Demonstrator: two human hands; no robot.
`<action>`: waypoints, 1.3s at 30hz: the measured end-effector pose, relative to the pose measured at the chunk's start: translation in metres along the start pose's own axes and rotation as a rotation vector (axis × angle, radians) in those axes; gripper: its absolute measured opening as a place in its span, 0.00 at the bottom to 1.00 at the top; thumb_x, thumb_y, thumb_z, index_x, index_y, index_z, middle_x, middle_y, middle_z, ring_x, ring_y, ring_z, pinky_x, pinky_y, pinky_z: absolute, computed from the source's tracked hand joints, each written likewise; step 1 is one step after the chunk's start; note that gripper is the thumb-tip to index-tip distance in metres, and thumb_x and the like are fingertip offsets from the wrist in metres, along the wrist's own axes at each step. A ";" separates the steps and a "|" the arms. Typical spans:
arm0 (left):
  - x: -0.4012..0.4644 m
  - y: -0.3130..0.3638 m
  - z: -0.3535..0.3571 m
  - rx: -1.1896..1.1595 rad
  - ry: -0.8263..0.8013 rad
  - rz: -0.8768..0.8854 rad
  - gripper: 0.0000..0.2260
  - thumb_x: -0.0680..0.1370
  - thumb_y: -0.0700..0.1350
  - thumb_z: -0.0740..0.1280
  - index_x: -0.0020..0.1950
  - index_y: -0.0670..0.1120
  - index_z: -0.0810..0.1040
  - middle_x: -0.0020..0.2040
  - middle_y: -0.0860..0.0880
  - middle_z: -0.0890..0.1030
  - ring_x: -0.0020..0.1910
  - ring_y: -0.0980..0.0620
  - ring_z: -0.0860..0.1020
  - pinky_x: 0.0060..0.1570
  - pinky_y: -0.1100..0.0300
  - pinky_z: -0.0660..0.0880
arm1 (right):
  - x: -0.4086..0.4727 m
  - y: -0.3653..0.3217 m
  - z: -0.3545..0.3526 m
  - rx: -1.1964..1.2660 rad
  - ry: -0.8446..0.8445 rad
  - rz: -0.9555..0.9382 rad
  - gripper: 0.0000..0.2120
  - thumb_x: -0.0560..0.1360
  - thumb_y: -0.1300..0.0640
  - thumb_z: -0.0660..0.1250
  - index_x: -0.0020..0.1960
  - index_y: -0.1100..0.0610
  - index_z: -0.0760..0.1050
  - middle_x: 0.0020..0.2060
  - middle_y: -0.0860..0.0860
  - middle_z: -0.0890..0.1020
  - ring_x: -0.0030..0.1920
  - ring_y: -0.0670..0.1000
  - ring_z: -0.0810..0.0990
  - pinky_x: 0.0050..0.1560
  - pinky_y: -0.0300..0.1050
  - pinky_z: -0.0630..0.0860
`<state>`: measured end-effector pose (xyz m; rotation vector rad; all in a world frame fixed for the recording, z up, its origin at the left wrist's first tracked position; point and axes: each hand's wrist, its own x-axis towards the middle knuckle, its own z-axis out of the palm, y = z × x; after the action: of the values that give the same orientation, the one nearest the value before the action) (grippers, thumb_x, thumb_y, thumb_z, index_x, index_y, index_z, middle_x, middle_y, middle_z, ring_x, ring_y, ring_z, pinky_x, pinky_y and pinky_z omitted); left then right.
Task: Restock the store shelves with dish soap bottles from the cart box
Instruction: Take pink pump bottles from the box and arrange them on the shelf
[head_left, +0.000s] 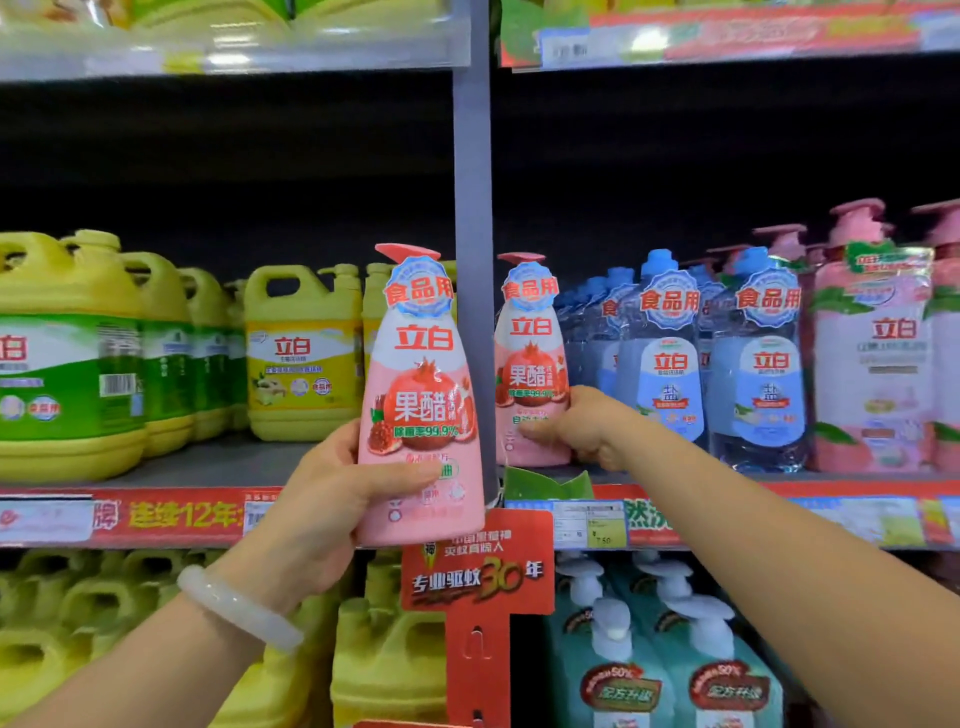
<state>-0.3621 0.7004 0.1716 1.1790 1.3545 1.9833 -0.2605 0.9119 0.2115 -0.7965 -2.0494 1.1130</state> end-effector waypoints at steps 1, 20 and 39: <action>0.000 0.000 0.000 0.004 -0.007 0.001 0.28 0.54 0.36 0.73 0.54 0.42 0.77 0.43 0.44 0.86 0.38 0.48 0.85 0.38 0.55 0.80 | 0.006 0.000 0.002 -0.038 0.022 0.006 0.17 0.70 0.58 0.74 0.56 0.61 0.77 0.55 0.58 0.81 0.56 0.58 0.79 0.57 0.49 0.76; 0.006 0.003 -0.005 -0.054 -0.070 -0.025 0.26 0.55 0.35 0.72 0.53 0.42 0.77 0.43 0.43 0.86 0.37 0.48 0.84 0.34 0.56 0.82 | 0.039 -0.001 0.008 -0.528 0.201 0.079 0.37 0.67 0.42 0.72 0.67 0.62 0.67 0.62 0.57 0.77 0.61 0.58 0.76 0.62 0.49 0.73; 0.015 0.014 -0.001 -0.098 -0.015 -0.020 0.29 0.56 0.34 0.71 0.58 0.39 0.77 0.48 0.41 0.84 0.40 0.46 0.84 0.40 0.52 0.82 | 0.043 -0.010 0.015 -0.530 0.092 0.126 0.33 0.73 0.48 0.70 0.69 0.63 0.62 0.65 0.58 0.74 0.64 0.56 0.74 0.65 0.47 0.71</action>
<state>-0.3694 0.7059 0.1898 1.1288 1.2424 1.9990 -0.2998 0.9331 0.2248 -1.2216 -2.2670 0.5762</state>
